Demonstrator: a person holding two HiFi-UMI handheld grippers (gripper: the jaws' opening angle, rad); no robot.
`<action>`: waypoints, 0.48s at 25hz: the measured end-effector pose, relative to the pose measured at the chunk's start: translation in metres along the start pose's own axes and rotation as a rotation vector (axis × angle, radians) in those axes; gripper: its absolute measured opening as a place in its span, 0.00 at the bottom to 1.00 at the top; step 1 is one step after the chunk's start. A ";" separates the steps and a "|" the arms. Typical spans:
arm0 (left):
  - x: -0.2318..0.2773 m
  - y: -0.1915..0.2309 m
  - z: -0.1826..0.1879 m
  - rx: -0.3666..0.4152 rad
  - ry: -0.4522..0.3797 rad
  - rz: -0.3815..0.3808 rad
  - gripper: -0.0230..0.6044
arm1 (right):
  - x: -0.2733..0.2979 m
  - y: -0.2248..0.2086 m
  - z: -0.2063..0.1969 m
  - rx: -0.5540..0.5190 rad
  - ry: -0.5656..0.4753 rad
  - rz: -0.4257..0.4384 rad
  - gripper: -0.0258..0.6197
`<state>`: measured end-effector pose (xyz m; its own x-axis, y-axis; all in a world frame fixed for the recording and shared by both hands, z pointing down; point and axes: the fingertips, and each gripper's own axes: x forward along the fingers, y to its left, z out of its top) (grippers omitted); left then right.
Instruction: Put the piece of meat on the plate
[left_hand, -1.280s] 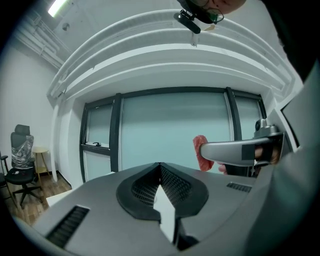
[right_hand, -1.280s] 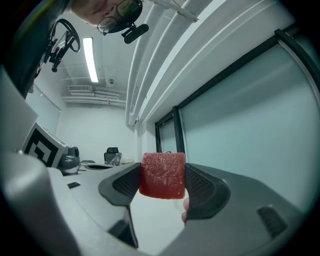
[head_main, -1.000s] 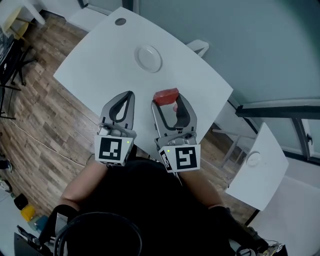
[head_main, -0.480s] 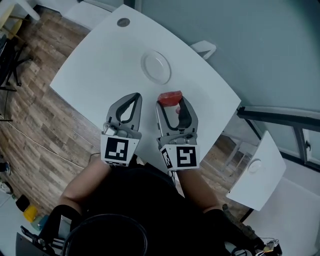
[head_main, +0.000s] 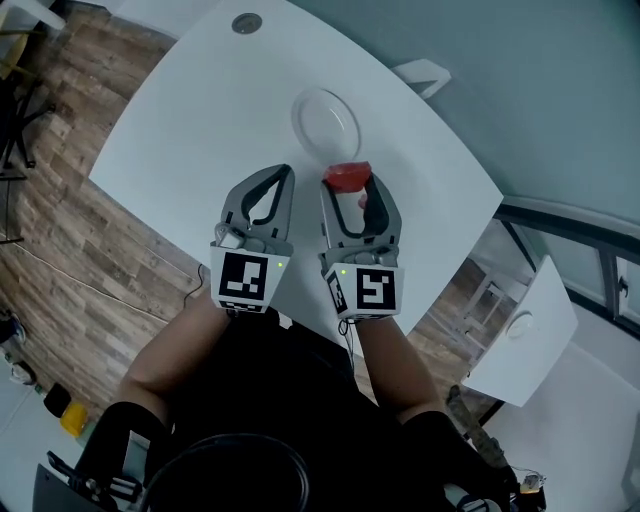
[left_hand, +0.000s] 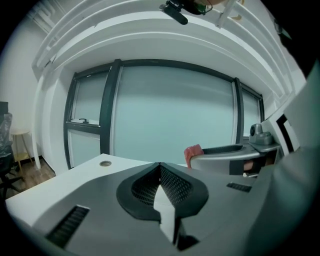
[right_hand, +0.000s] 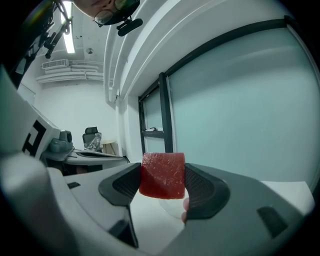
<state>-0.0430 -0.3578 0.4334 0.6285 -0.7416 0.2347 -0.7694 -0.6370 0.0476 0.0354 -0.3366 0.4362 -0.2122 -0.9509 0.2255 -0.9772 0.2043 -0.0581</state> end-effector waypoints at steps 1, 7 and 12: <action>0.004 0.003 -0.003 -0.001 0.004 -0.004 0.04 | 0.005 -0.001 -0.004 0.001 0.005 -0.003 0.47; 0.022 0.012 -0.021 0.003 0.029 -0.015 0.04 | 0.027 -0.008 -0.019 0.005 0.029 -0.023 0.47; 0.036 0.010 -0.034 0.005 0.058 -0.018 0.04 | 0.037 -0.017 -0.033 0.018 0.052 -0.031 0.47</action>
<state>-0.0316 -0.3838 0.4757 0.6343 -0.7166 0.2901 -0.7574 -0.6513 0.0472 0.0435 -0.3676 0.4773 -0.1826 -0.9433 0.2772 -0.9830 0.1704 -0.0679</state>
